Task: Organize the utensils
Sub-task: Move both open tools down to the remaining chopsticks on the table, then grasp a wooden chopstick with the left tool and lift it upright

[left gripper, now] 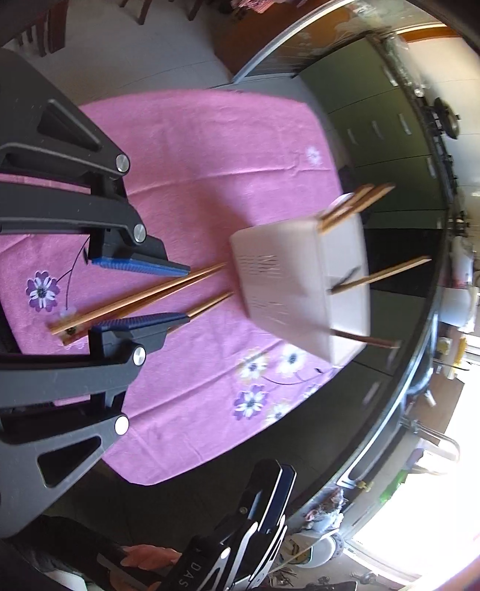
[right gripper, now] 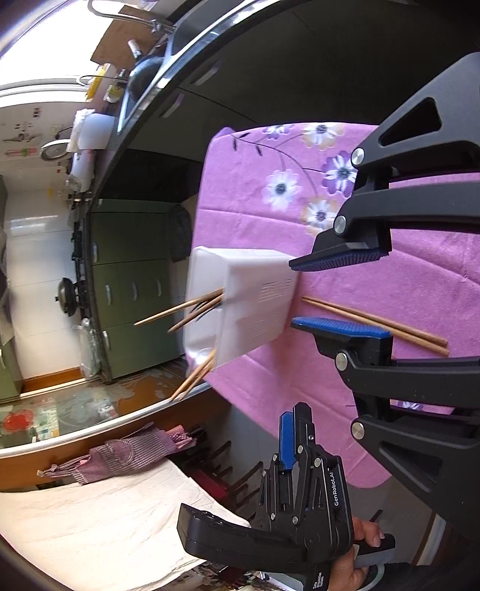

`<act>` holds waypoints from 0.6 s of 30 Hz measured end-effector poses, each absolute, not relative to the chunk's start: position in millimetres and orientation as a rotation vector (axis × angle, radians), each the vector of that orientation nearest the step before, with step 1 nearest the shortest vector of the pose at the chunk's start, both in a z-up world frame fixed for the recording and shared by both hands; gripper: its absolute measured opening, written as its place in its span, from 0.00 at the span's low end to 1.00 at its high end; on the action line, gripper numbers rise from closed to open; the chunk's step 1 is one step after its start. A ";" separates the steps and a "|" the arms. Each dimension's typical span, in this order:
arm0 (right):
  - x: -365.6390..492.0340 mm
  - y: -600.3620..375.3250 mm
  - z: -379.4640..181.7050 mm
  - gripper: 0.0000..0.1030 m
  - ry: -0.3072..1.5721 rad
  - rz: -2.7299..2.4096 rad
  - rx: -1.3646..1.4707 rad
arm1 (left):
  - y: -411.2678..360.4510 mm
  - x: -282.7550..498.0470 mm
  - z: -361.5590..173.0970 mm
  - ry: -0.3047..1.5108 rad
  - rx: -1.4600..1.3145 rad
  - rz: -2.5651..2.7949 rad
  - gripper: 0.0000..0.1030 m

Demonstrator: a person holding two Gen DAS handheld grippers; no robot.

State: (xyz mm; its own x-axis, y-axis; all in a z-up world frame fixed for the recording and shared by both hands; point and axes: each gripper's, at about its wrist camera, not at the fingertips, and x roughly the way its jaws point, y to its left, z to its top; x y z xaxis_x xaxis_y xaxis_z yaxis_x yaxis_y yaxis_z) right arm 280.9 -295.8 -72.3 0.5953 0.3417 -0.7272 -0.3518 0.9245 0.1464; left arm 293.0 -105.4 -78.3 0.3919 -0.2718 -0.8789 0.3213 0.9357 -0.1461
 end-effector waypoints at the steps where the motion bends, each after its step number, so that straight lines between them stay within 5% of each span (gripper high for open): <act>1: 281.6 -299.9 -86.0 0.25 0.869 0.395 -0.005 | -106.0 296.1 -94.7 1.154 0.038 -0.370 0.19; 8: 293.5 -322.3 -159.8 0.25 1.015 0.348 0.023 | -116.4 318.3 -157.9 1.305 0.026 -0.292 0.19; 18: 304.0 -328.1 -178.1 0.25 1.054 0.371 0.054 | -133.5 340.8 -185.5 1.369 0.079 -0.215 0.19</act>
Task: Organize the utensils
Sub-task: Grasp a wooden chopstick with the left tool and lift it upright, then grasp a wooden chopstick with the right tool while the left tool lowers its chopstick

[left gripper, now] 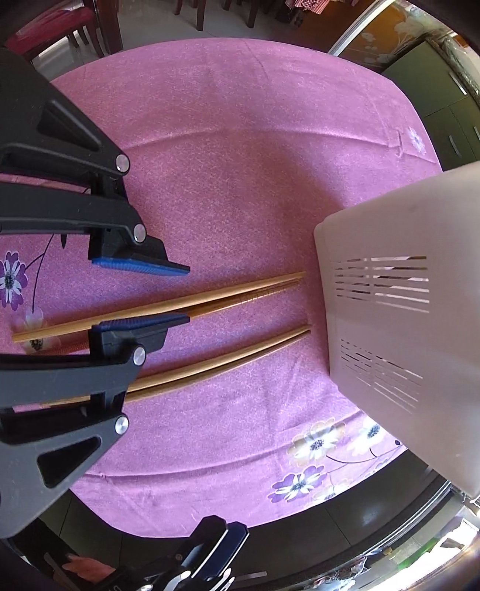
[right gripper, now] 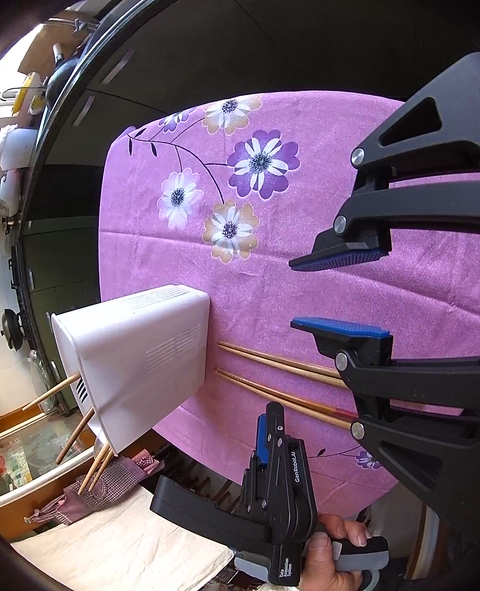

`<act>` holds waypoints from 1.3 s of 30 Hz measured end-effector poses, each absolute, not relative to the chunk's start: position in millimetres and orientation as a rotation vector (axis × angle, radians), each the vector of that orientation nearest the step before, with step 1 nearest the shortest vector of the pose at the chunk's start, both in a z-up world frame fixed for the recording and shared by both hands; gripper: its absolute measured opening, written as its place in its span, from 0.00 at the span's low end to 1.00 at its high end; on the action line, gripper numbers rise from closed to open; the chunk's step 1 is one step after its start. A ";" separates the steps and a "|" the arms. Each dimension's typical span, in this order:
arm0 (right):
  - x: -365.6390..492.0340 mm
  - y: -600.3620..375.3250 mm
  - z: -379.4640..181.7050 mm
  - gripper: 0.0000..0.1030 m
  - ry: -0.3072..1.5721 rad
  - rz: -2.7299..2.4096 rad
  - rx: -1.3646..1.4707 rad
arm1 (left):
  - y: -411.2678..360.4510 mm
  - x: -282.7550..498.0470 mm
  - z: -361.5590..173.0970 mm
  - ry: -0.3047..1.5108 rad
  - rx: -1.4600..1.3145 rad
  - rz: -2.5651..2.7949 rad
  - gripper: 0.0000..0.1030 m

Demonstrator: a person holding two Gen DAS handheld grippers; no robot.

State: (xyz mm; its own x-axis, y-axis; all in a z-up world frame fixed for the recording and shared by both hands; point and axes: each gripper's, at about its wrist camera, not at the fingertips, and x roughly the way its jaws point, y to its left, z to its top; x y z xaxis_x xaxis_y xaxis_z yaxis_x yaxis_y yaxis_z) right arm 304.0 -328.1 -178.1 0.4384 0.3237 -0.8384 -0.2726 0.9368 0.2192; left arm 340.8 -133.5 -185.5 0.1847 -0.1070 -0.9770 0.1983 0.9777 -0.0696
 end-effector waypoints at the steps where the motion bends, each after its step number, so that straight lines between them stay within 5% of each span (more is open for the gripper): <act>1: 304.0 -328.0 -178.1 0.25 1.053 0.373 0.054 | -134.9 341.2 -186.7 1.371 0.086 -0.212 0.19; 28: 318.5 -282.4 -204.4 0.29 1.148 0.446 0.004 | -119.9 343.9 -186.6 1.317 0.101 -0.222 0.06; 39: 348.3 -244.0 -232.5 0.14 1.253 0.422 -0.053 | -91.3 311.5 -138.7 1.141 0.080 -0.274 0.06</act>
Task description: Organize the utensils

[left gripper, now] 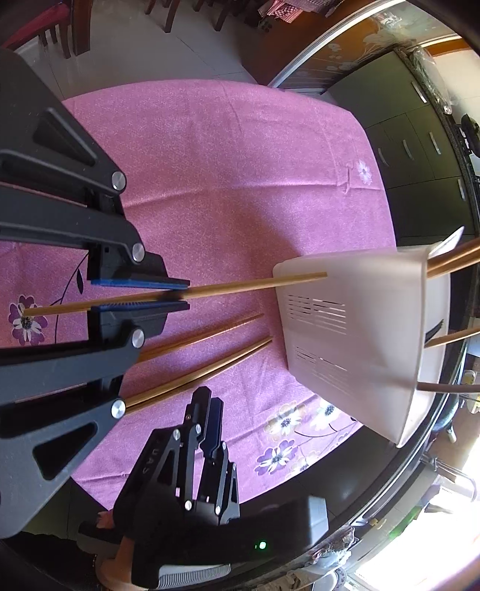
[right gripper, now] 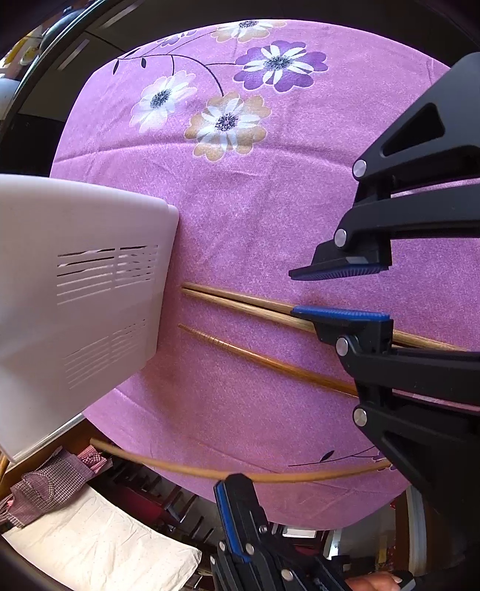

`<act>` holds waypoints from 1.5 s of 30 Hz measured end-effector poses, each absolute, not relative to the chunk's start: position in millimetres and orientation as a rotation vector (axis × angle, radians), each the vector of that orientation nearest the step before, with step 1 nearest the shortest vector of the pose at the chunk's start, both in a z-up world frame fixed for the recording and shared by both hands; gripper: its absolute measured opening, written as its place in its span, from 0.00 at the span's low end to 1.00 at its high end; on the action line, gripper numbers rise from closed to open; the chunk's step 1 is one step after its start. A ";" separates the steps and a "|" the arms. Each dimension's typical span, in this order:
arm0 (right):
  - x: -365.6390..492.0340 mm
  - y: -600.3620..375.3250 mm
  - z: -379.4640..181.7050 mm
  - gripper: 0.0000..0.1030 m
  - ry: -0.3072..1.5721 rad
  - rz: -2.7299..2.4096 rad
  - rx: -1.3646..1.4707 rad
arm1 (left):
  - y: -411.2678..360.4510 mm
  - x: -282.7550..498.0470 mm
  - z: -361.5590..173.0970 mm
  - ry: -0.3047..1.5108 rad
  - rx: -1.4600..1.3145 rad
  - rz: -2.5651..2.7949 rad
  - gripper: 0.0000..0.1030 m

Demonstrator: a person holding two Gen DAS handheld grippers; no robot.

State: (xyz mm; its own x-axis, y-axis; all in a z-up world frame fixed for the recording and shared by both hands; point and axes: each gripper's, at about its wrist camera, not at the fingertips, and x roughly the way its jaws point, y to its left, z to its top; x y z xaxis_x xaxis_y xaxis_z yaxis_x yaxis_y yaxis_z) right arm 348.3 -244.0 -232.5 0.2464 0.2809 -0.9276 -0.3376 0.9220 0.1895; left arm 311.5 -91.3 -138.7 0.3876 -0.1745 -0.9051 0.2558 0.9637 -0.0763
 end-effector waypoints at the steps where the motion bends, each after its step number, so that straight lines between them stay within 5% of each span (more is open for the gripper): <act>1: 347.7 -241.8 -235.0 0.14 1.256 0.421 -0.057 | -89.5 308.7 -135.8 1.132 0.080 -0.278 0.06; 29: 350.1 -192.4 -241.9 0.07 1.273 0.348 -0.199 | -76.3 294.3 -119.3 1.092 0.075 -0.307 0.05; 45: 321.1 -253.1 -168.0 0.07 1.079 0.366 -0.049 | -73.4 319.0 -141.2 1.200 0.049 -0.257 0.07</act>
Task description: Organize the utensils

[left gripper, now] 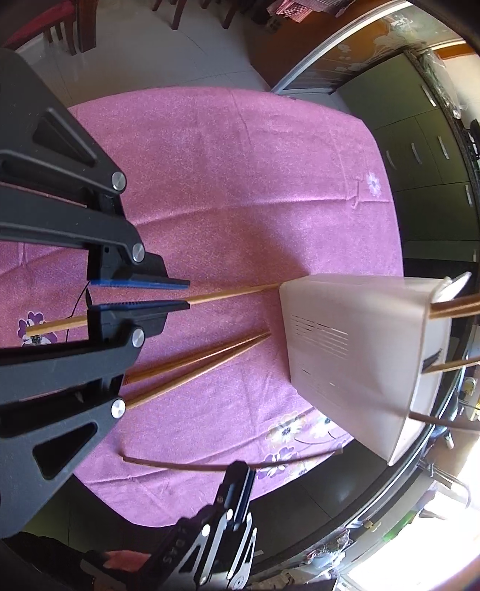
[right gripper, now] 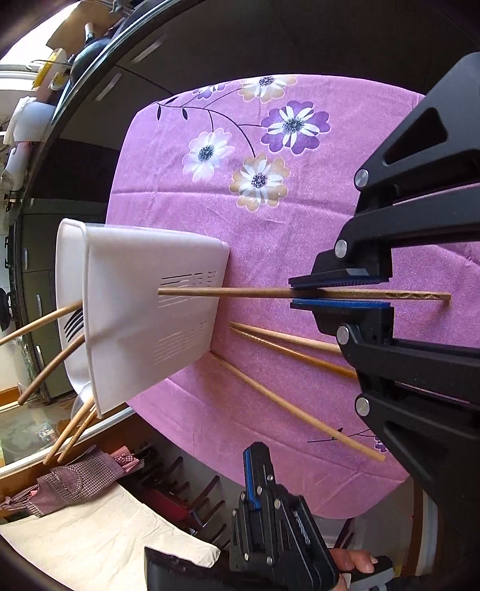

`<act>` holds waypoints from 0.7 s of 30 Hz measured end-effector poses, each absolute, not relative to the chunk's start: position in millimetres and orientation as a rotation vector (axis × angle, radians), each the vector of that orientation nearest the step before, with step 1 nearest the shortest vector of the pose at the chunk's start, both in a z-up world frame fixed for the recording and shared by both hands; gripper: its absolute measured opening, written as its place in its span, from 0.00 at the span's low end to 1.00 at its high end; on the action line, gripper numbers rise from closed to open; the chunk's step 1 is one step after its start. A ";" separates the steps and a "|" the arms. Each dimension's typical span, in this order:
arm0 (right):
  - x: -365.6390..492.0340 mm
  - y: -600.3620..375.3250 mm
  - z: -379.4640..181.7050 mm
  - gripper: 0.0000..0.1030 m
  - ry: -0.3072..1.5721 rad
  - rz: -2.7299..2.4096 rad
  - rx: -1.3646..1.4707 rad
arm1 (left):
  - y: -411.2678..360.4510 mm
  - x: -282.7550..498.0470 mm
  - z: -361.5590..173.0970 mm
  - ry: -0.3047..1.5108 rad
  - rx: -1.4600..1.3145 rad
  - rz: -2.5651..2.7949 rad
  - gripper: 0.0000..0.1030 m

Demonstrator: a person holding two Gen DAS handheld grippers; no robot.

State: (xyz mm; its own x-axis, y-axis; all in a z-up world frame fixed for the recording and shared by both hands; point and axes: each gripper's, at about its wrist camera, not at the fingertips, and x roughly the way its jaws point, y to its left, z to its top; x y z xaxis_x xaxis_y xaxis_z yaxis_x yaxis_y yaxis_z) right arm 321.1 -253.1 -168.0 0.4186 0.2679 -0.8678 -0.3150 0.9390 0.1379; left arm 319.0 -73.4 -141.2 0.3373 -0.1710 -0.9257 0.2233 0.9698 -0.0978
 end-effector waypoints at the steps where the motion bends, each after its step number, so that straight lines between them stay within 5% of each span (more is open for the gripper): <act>1: 319.6 -255.9 -166.2 0.07 1.076 0.364 -0.046 | -75.6 322.9 -146.6 1.220 0.049 -0.256 0.10; 21: 301.6 -297.3 -159.0 0.07 1.061 0.378 -0.003 | -122.6 381.6 -201.5 1.381 0.168 -0.158 0.13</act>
